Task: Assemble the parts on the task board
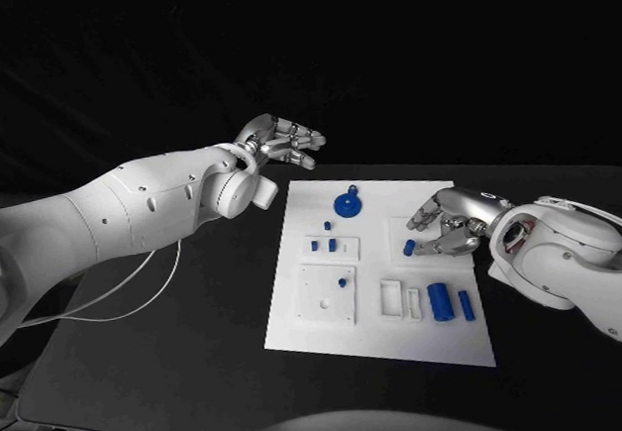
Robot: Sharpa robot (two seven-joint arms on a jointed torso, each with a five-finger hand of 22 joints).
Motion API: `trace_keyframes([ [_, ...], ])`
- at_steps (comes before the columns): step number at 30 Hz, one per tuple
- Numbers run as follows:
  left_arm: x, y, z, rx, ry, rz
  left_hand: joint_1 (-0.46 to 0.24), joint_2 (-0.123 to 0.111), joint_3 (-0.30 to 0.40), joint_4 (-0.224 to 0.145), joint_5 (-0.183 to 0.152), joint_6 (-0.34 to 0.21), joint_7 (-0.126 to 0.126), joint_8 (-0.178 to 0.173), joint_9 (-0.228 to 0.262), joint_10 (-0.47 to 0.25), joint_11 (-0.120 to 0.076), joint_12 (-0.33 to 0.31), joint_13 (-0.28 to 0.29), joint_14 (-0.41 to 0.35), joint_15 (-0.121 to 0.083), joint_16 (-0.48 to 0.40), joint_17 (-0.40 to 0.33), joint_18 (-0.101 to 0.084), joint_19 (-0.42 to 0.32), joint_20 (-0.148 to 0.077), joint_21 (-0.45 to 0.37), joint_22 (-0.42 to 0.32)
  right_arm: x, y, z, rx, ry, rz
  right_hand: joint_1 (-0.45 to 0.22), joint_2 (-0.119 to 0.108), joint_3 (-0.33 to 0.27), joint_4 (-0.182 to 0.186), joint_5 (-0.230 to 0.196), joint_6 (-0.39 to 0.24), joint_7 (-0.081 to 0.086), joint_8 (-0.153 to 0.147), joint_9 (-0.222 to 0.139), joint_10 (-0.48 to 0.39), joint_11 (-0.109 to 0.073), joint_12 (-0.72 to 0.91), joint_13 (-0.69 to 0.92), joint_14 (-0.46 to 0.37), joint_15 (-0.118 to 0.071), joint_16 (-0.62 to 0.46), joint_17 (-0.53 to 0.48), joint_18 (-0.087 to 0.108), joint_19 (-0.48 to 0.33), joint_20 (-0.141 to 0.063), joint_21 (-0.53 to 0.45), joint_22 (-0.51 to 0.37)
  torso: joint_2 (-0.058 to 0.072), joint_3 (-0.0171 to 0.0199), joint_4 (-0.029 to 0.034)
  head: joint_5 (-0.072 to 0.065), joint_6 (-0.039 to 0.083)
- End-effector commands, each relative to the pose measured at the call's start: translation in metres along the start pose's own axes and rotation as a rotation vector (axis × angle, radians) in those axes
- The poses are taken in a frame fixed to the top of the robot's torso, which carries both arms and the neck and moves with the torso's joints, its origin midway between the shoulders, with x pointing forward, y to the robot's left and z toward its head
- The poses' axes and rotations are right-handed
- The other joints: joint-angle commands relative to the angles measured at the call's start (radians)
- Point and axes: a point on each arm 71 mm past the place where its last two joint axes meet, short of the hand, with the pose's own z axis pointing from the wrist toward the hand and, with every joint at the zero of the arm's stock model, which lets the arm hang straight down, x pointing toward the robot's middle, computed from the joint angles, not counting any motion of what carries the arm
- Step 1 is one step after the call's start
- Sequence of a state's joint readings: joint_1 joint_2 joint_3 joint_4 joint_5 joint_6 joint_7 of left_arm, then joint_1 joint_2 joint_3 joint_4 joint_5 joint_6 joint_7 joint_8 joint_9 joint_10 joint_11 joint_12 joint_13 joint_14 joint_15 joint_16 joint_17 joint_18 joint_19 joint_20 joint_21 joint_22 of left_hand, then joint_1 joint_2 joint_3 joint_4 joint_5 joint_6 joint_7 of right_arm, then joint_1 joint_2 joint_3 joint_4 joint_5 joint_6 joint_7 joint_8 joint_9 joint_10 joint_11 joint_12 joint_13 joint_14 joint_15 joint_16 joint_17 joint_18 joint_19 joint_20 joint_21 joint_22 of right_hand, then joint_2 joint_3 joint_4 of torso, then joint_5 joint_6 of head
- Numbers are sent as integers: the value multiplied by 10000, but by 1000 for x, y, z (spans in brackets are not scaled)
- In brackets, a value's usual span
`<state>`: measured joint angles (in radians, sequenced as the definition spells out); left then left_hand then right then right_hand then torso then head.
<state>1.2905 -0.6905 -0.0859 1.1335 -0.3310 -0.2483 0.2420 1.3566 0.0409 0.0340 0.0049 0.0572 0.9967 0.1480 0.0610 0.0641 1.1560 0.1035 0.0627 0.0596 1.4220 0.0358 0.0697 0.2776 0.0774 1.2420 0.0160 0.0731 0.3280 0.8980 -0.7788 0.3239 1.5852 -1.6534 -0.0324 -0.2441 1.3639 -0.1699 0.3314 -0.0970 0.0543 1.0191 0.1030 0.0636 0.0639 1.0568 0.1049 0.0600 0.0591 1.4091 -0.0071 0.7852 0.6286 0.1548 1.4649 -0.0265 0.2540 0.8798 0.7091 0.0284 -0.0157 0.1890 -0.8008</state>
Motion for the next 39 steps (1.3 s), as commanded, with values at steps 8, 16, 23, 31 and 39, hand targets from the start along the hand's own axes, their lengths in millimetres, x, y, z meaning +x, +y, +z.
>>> trace_keyframes([
  [8, 3, -1, 1, 97, 184, -22, 55, 46, -59, 16, -31, -27, -35, 25, 13, -27, -1, -3, -1, -19, 8, -17, -14, -160, 73, 24, 51, -17, 10, 6, 5, -31, -23, -586, -568, 89, 1051, -486, -27, 249, -12, -9, -4, 438, -105, 0, -6, 115, -108, 52, 4, 29, 366, -106, 197, 14, 0, 8, -9, 32, -62],
  [16, 3, -1, 2, 88, 202, -25, 55, 46, -59, 16, -31, -27, -35, 25, 13, -27, -1, -3, -1, -19, 8, -17, -14, -160, 73, 24, 51, -17, 23, 7, 7, 4, 368, -833, -932, 123, 1643, -528, -39, 636, 49, -2, 7, 1172, -294, -3, 3, 173, -231, 76, 74, -122, 363, -246, 331, 81, -2, 16, -12, 54, -95],
  [23, 3, -1, 2, 70, 204, -24, 55, 46, -59, 16, -31, -27, -35, 25, 13, -27, -1, -3, -1, -19, 8, -17, -14, -160, 73, 24, 51, -17, 28, 6, 7, 75, 467, -994, -1017, 240, 1894, -543, -58, 945, 73, 9, 17, 1449, -359, -1, 6, 201, -282, 69, 124, -174, 366, -305, 391, 115, -1, 17, -11, 40, -117],
  [31, 3, 0, 2, 51, 216, -25, 55, 46, -59, 16, -31, -27, -35, 25, 13, -27, -1, -3, -1, -19, 8, -17, -14, -160, 73, 24, 51, -17, 28, 8, 8, 15, 90, -928, -1091, 559, 2111, -375, -62, 1381, -38, 46, 49, 1956, -540, 14, 19, 306, -395, 88, 166, -233, 437, -406, 565, 204, 0, 14, -8, 29, -137],
  [39, 3, 0, 2, 38, 222, -25, 55, 46, -59, 16, -31, -27, -35, 25, 13, -27, -1, -3, -1, -19, 8, -17, -14, -160, 73, 24, 51, -17, 23, 12, 9, -69, -604, -717, -1170, 793, 2435, -311, -60, 1811, -155, 34, 91, 2429, -700, 16, 32, 349, -504, 38, 198, -367, 388, -538, 918, 460, -1, 3, -1, 13, -125],
])
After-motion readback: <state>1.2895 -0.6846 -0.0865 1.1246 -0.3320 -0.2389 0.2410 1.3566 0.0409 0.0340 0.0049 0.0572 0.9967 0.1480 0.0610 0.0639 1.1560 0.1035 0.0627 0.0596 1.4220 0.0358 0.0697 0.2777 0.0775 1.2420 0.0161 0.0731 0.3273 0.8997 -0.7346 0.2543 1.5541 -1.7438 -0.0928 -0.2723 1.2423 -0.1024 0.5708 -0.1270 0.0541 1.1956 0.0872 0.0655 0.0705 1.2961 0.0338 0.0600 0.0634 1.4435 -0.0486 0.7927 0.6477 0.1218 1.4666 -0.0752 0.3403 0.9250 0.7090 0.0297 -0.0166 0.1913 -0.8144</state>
